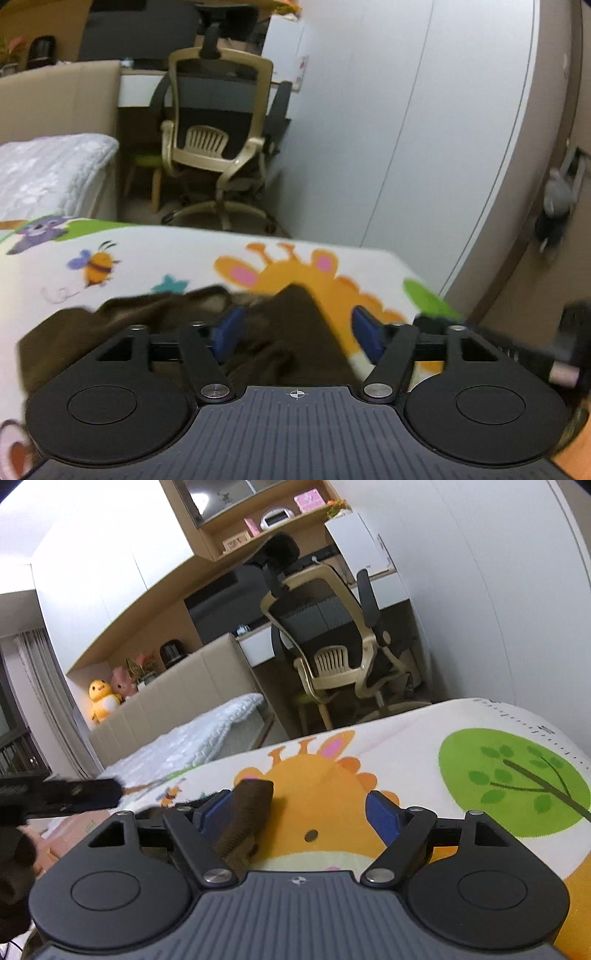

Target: Fold clothes

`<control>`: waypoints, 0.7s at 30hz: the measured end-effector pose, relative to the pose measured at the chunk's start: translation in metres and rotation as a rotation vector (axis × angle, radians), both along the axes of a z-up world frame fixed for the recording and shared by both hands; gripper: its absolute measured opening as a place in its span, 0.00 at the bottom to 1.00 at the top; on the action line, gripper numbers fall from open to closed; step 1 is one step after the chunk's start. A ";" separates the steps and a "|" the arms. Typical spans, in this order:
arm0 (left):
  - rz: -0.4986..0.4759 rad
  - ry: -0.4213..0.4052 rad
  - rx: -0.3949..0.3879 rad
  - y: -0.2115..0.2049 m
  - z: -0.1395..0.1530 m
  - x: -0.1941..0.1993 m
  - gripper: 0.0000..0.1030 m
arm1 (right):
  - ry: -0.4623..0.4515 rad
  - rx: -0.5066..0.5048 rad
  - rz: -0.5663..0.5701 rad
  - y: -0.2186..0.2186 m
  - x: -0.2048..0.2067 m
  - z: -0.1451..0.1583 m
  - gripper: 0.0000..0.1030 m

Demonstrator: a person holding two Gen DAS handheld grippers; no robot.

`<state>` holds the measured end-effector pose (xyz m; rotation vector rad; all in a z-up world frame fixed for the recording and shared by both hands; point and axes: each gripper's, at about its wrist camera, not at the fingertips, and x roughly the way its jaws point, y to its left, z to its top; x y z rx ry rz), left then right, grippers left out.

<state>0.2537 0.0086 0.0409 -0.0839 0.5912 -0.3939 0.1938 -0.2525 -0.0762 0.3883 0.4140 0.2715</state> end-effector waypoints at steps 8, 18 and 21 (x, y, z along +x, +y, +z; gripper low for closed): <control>0.097 0.048 0.145 0.059 -0.021 -0.012 0.83 | -0.074 -0.200 0.187 0.061 0.000 0.056 0.77; 0.098 0.044 0.085 0.082 -0.023 -0.022 0.87 | 0.249 -0.286 0.299 0.150 0.092 0.019 0.72; 0.099 0.040 0.078 0.086 -0.022 -0.024 0.87 | 0.261 -0.297 0.347 0.165 0.091 0.004 0.34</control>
